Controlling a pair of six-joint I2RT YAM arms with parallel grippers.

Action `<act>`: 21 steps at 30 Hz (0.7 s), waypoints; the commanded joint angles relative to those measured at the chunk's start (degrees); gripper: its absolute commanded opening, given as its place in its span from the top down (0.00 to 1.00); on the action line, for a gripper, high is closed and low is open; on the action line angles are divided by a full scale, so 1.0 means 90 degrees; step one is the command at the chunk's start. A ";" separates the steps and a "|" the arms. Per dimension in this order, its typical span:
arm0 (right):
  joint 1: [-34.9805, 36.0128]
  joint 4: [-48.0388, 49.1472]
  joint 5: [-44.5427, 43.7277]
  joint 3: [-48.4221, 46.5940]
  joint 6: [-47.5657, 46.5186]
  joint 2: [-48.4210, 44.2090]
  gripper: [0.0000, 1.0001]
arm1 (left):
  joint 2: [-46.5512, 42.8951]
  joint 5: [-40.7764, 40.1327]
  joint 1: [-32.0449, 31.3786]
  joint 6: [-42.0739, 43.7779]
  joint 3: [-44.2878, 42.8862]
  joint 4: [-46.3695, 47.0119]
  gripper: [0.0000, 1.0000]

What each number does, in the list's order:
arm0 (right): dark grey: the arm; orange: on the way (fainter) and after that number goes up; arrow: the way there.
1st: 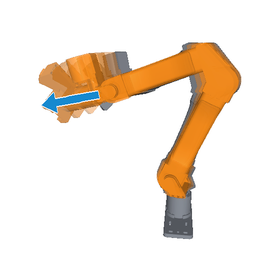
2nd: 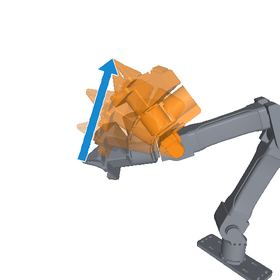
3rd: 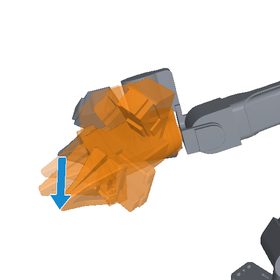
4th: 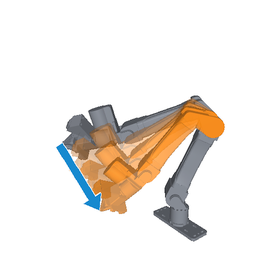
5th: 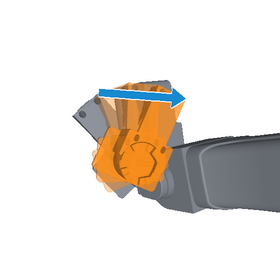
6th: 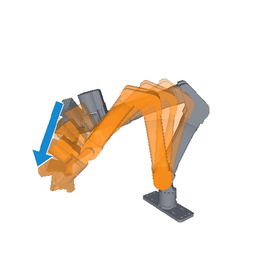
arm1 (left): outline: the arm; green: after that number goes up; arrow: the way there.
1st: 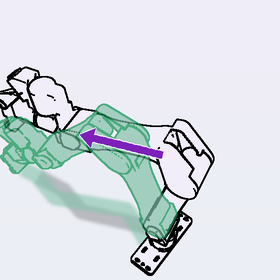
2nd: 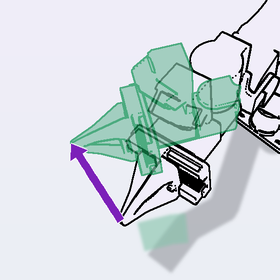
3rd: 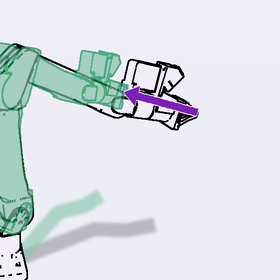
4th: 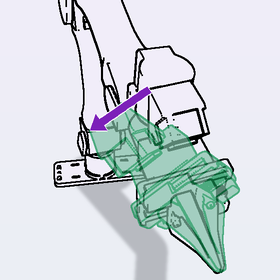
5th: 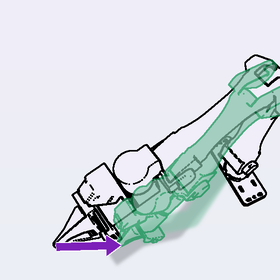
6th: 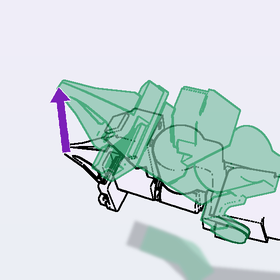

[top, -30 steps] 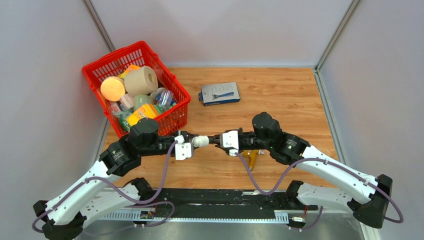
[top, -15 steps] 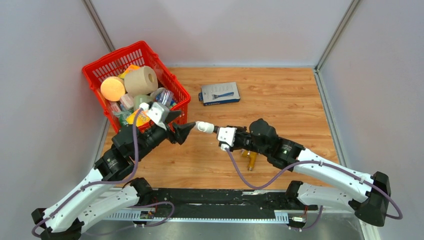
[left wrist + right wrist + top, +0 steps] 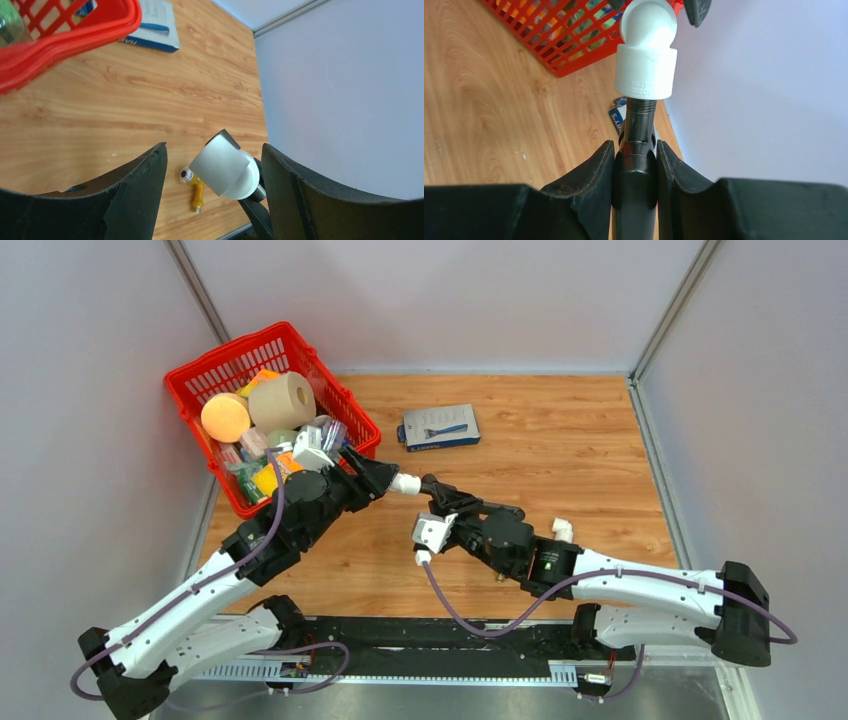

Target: Install the water faucets

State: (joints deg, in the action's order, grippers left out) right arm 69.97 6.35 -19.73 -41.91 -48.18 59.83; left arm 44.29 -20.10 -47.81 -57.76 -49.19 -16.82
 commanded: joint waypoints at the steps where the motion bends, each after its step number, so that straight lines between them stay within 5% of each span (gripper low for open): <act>1: 0.0164 0.1238 -0.0806 0.0018 -0.0496 0.0070 1.00 | -0.0029 -0.0198 0.0019 -0.1131 -0.0072 -0.0143 0.24; 21: 0.0604 0.2078 -0.1539 0.0145 -0.1199 0.0627 1.00 | 0.0332 0.0094 0.0019 -0.1825 0.0456 0.0570 0.26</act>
State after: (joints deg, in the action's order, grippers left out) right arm 74.54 16.67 -30.15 -40.10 -55.99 65.69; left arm 46.96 -19.57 -47.81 -72.47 -45.63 -15.57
